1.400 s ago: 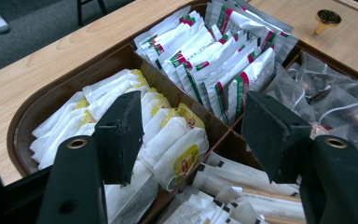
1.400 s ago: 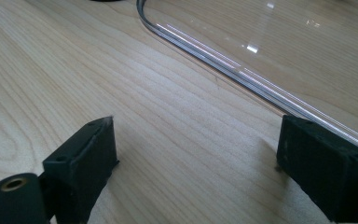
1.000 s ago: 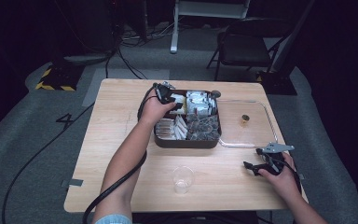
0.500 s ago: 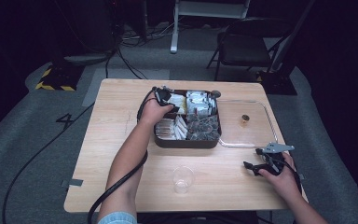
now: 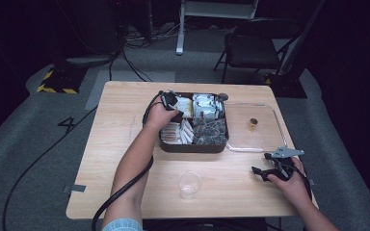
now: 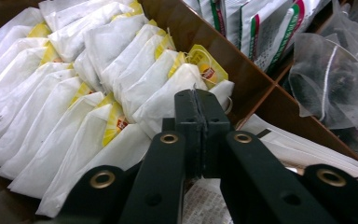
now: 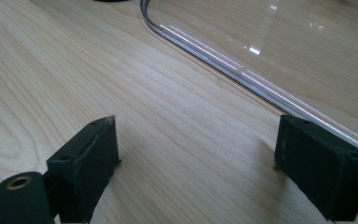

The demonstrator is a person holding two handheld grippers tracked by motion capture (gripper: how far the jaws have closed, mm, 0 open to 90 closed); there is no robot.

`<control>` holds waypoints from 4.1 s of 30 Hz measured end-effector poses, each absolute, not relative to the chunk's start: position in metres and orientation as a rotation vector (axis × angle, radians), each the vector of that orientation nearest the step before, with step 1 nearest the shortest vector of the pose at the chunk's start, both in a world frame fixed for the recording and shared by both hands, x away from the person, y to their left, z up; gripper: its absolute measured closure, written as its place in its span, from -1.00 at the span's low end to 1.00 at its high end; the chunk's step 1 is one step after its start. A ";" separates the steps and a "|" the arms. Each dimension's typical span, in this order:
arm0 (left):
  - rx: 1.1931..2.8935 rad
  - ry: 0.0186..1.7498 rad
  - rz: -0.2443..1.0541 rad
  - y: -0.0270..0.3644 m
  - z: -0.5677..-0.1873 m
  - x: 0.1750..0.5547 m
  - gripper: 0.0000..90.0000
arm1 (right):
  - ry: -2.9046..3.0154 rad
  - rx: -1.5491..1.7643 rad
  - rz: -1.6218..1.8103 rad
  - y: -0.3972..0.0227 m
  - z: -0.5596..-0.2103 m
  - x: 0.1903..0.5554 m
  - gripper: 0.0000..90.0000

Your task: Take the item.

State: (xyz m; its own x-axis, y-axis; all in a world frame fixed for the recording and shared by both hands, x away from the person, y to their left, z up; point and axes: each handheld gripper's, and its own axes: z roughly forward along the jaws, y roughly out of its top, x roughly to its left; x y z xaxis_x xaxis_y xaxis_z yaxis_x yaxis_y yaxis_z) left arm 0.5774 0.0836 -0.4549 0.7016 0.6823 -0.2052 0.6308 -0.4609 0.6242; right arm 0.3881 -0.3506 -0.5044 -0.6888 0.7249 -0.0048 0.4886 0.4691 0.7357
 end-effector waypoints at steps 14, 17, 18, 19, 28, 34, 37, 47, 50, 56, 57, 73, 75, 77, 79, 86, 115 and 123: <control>2.184 0.935 0.147 0.082 -0.435 0.572 1.00 | 2.405 1.028 1.052 -0.351 -0.504 0.388 -0.69; 2.179 0.919 0.153 0.082 -0.427 0.570 1.00 | 2.404 1.028 1.052 -0.351 -0.504 0.388 -0.69; 2.180 0.912 0.156 0.083 -0.424 0.569 1.00 | 2.404 1.028 1.052 -0.351 -0.504 0.388 -0.69; 2.178 0.906 0.158 0.083 -0.421 0.568 1.00 | 2.404 1.028 1.052 -0.351 -0.504 0.388 -0.69; 2.150 0.850 0.189 0.086 -0.394 0.554 1.00 | 2.405 1.028 1.052 -0.351 -0.504 0.388 -0.69; 2.142 0.812 0.203 0.090 -0.376 0.539 1.00 | 2.404 1.028 1.052 -0.351 -0.504 0.388 -0.69; 2.144 0.793 0.204 0.093 -0.368 0.529 1.00 | 2.404 1.028 1.052 -0.351 -0.504 0.388 -0.69; 2.177 0.727 0.205 0.096 -0.339 0.482 1.00 | 2.404 1.028 1.052 -0.351 -0.504 0.388 -0.69; 2.184 0.716 0.197 0.098 -0.333 0.466 1.00 | 2.404 1.028 1.052 -0.351 -0.504 0.388 -0.69; 2.178 0.678 0.182 0.103 -0.326 0.437 1.00 | 2.400 1.035 1.052 -0.350 -0.504 0.388 -0.69; 2.178 0.672 0.182 0.105 -0.326 0.433 1.00 | 2.400 1.035 1.052 -0.350 -0.504 0.388 -0.69; 2.167 0.588 0.174 0.111 -0.326 0.376 1.00 | 2.397 1.039 1.049 -0.350 -0.504 0.388 -0.69; 2.163 0.581 0.171 0.112 -0.327 0.370 1.00 | 2.397 1.039 1.049 -0.350 -0.504 0.388 -0.69; 2.167 0.573 0.168 0.113 -0.328 0.364 1.00 | 2.397 1.039 1.049 -0.350 -0.504 0.388 -0.69; 2.168 0.569 0.166 0.113 -0.329 0.359 1.00 | 2.397 1.039 1.049 -0.350 -0.504 0.388 -0.69; 2.184 0.545 0.136 0.111 -0.338 0.343 1.00 | 2.397 1.039 1.049 -0.350 -0.504 0.388 -0.69; 2.279 0.482 0.013 0.090 -0.378 0.315 1.00 | 2.395 1.042 1.048 -0.349 -0.504 0.388 -0.69; 2.239 0.474 -0.012 0.088 -0.382 0.319 0.68 | 2.395 1.042 1.048 -0.349 -0.504 0.388 -0.69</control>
